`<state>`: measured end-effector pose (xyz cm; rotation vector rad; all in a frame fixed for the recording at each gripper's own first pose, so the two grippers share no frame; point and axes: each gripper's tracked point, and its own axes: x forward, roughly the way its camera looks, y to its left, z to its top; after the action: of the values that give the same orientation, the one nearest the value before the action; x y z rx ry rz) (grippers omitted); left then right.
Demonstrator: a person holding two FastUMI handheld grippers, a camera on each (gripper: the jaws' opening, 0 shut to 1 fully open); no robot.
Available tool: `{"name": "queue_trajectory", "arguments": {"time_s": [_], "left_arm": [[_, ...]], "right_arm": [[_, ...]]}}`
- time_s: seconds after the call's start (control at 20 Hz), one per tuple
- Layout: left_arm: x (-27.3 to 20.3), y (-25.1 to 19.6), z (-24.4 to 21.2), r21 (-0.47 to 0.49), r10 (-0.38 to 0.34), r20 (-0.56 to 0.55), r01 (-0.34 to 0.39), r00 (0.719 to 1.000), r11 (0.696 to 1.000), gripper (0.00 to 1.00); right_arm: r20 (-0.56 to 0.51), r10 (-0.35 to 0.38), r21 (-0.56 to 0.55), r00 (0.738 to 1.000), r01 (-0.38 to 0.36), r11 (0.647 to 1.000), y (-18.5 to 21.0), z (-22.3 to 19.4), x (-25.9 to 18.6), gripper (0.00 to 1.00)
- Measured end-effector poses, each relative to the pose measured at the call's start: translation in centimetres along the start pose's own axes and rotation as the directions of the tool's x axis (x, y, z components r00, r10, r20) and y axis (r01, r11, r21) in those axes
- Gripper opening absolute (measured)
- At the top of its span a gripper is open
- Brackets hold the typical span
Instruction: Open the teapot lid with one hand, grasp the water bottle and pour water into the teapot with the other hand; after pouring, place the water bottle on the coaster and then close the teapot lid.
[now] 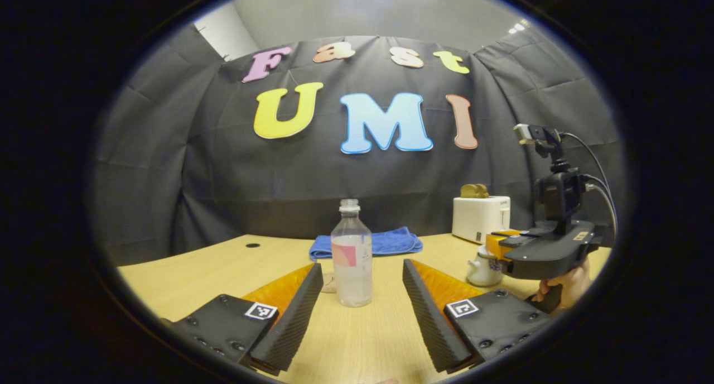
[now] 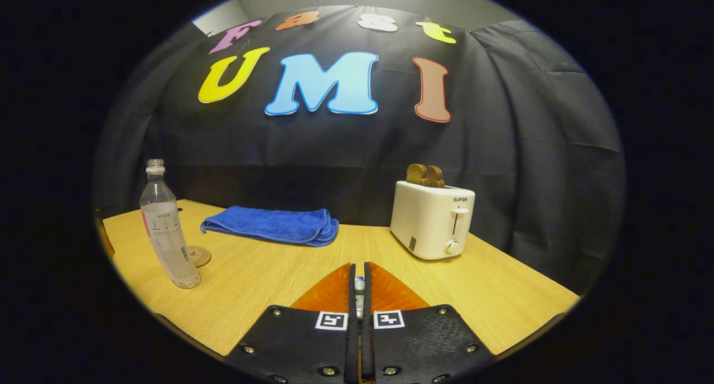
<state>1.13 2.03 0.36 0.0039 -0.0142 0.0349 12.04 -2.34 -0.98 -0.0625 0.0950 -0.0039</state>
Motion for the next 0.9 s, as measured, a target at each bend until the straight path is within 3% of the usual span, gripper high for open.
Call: {"name": "queue_trajectory", "arguments": {"time_s": [0.35,0.6,0.9], "left_arm": [[2.4,-0.1,-0.3,0.02,-0.006,0.004,0.006,1.0,1.0,1.0],[5.5,-0.4,-1.9,0.014,-0.034,-0.031,0.035,0.999,0.999,1.0],[8.6,2.5,-2.5,-0.021,0.016,-0.06,-0.018,0.998,1.0,1.0]], "right_arm": [[0.049,0.043,0.02,0.998,-0.044,0.999,0.4,2.1,-2.8,0.03],[0.091,0.06,-0.047,0.994,-0.056,0.997,0.7,2.7,-5.0,0.02],[0.084,0.084,-0.041,0.993,-0.081,0.996,0.8,1.6,-6.3,0.03]]}}
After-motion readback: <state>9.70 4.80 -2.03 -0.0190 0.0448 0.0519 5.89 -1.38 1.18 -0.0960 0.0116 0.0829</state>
